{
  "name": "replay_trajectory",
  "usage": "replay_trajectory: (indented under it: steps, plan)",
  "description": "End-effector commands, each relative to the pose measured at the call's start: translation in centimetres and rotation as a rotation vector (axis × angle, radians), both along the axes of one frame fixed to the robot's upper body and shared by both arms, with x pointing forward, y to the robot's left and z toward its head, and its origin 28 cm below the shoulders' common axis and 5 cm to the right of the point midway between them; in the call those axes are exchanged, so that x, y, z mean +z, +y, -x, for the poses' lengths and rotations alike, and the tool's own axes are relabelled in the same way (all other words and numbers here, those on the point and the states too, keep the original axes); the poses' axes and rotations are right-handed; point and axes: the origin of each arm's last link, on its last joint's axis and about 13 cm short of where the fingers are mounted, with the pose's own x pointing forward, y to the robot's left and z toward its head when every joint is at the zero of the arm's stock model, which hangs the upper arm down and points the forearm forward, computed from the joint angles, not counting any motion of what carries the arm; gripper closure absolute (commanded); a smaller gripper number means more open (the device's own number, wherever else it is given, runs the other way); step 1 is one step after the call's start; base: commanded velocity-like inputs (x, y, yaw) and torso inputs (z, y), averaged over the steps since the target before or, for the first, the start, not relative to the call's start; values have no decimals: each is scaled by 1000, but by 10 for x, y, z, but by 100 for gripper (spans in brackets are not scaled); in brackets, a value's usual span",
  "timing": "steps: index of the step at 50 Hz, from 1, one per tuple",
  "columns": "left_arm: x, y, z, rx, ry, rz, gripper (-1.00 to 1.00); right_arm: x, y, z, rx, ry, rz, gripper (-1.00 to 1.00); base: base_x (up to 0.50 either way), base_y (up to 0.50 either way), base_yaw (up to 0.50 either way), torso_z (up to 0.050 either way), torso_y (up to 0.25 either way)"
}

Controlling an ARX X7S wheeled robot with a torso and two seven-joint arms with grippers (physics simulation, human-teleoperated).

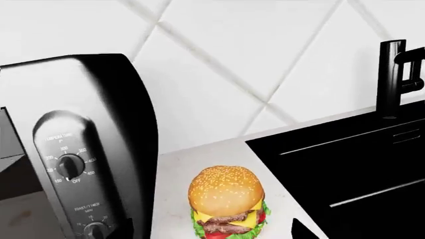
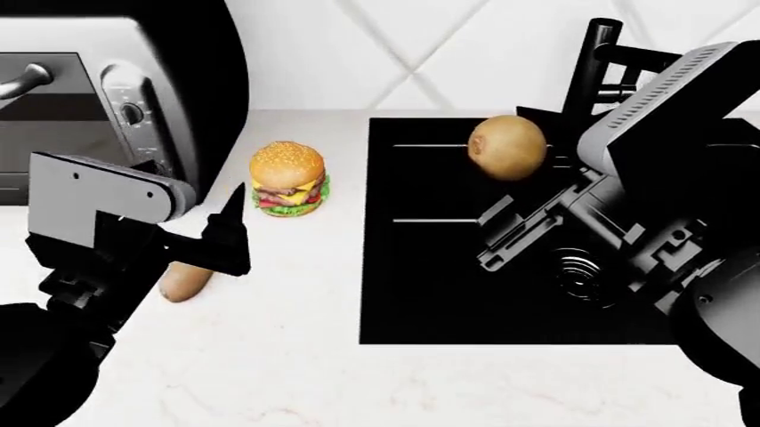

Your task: Pick up the fruits and vegetables and place them in the sink. Turn on the sink faucet to wash them. Then turn the sink off and put them in the tray.

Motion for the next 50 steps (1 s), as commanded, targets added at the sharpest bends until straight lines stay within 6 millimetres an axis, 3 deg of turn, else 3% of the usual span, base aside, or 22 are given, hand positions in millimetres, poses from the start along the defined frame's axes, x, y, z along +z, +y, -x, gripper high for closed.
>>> replay_trajectory:
  steps: [1,26,50]
  plan:
    - [-12,3,-7,34,72,-46,-100,1,-2,0,-2,-8,11,100,0,0,0,0,0]
    - [-40,24,-8,100,200,-111,-100,-2,-4,1,-10,-20,-4,100,0,0,0,0,0]
    - [-67,34,-19,100,309,-49,-100,-2,-4,1,-14,-27,-5,100,0,0,0,0,0]
